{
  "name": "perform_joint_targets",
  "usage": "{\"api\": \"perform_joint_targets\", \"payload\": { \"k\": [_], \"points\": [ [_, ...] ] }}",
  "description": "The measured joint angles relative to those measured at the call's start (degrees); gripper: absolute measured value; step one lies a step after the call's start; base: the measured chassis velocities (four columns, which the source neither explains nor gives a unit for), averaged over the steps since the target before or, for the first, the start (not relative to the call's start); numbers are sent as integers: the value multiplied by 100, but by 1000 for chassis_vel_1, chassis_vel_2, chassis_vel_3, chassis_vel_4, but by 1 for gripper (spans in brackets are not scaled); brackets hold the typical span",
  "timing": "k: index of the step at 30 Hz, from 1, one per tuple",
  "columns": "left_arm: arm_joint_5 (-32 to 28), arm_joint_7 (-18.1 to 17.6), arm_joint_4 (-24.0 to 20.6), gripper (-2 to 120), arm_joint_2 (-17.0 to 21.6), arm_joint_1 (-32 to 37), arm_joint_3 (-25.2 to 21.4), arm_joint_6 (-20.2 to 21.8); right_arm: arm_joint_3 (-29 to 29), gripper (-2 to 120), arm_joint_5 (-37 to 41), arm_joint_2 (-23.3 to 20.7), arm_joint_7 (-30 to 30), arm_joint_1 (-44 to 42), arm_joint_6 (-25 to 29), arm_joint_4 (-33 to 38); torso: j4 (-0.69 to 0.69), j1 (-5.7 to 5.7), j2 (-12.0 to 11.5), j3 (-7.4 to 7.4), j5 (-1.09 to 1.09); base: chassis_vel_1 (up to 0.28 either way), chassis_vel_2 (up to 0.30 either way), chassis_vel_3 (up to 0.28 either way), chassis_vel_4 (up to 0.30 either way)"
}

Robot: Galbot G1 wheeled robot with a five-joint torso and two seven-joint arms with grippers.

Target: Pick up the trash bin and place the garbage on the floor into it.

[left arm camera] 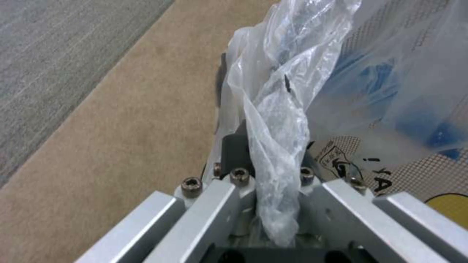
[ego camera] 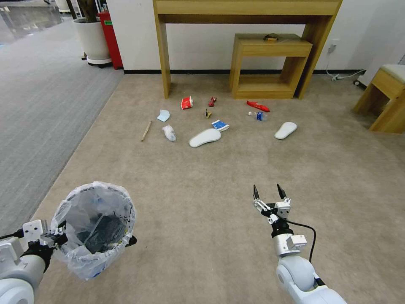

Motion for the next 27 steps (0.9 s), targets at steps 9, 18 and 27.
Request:
{"api": "perform_joint_targets", "payload": {
  "k": [9,18,27],
  "points": [
    [2,2,14,0,2,-22,11,-4,-5,91,-2,-4,-1,12,0,-18,0,-1,0,-1,1,-78,85,76,-80],
    [6,5,26,0,0,-25,19,-11,-4,89,-2,-5,-1,19,0,-25,0,-1,0,-1,1,-110,128,119,-115],
    [14,13,33,0,4,-24,21,-21,0,88,-3,0,-5,14,7,-30,0,0,0,0,-1,-159,156,153,-157]
  ]
}}
